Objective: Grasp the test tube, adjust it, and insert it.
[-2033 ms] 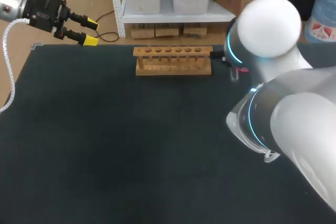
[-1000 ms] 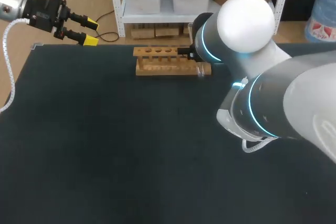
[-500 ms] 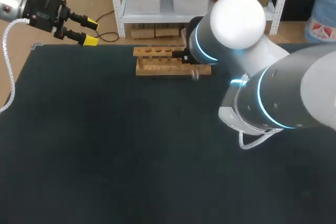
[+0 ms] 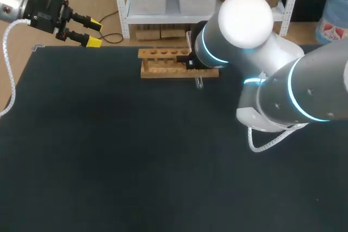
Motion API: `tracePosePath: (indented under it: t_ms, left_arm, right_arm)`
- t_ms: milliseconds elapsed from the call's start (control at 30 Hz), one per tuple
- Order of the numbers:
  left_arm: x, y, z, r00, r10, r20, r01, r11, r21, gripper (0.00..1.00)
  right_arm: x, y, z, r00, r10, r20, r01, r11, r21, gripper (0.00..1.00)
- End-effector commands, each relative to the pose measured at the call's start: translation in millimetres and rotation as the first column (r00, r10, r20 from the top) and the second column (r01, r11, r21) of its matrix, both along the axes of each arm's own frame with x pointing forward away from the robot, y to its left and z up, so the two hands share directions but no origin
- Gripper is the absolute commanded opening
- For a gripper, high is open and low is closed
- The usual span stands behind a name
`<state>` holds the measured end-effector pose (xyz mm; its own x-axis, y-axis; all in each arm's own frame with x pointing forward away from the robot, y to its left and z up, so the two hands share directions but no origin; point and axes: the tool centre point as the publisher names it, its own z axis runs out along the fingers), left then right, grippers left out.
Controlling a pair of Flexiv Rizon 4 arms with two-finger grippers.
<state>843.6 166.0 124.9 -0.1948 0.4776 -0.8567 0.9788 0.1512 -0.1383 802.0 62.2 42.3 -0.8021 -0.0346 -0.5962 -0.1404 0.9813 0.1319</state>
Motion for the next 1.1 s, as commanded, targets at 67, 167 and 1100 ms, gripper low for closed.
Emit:
tracePosePath:
  t_ms: [67, 167, 1100]
  left_arm:
    - [-0.4, 0.1, -0.7, 1.0, 0.0, 0.003, 0.0, 1.0, 0.0, 1.0]
    - [-0.4, 0.1, -0.7, 1.0, 0.0, 0.003, 0.0, 1.0, 0.0, 1.0]
    - [-0.4, 0.1, -0.7, 1.0, 0.0, 0.003, 0.0, 1.0, 0.0, 1.0]
  right_arm:
    - [4.7, 2.8, -3.2, 0.999, 0.015, -0.041, -0.015, 1.0, 0.0, 0.0]
    - [5.4, 4.3, -6.5, 0.998, 0.024, -0.056, -0.024, 1.0, 0.0, 0.0]
    - [-1.2, 2.7, -8.9, 0.996, 0.017, -0.091, -0.015, 0.999, 0.03, 0.0]
